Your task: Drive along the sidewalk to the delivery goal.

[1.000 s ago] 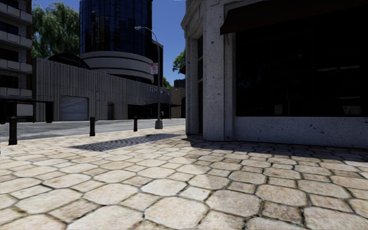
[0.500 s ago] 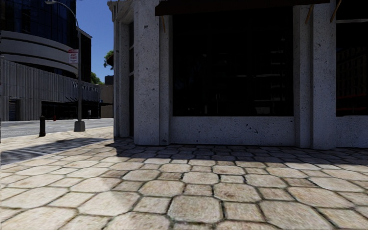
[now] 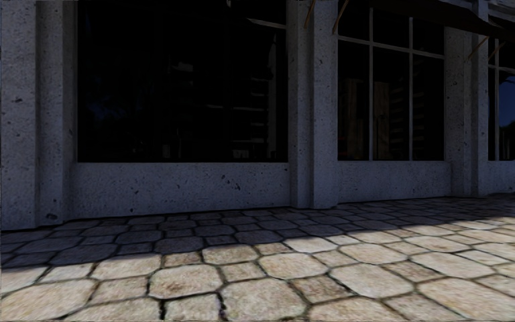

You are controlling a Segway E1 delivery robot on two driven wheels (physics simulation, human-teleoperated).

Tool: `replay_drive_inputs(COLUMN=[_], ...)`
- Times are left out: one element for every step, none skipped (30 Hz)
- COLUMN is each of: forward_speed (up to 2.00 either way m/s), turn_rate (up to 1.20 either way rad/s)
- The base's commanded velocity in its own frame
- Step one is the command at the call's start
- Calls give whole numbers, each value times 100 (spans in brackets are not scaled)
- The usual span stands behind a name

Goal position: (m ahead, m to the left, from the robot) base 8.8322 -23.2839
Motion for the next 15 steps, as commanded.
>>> replay_drive_inputs(forward_speed=[195, 195, 195, 195, 195, 195, 195, 195, 195, 195, 195, 195, 195, 195, 195], turn_rate=[-105, -105, -105, -105, -105, -105, -105, -106, -106, -106, -106, -106, -106, -106, -106])
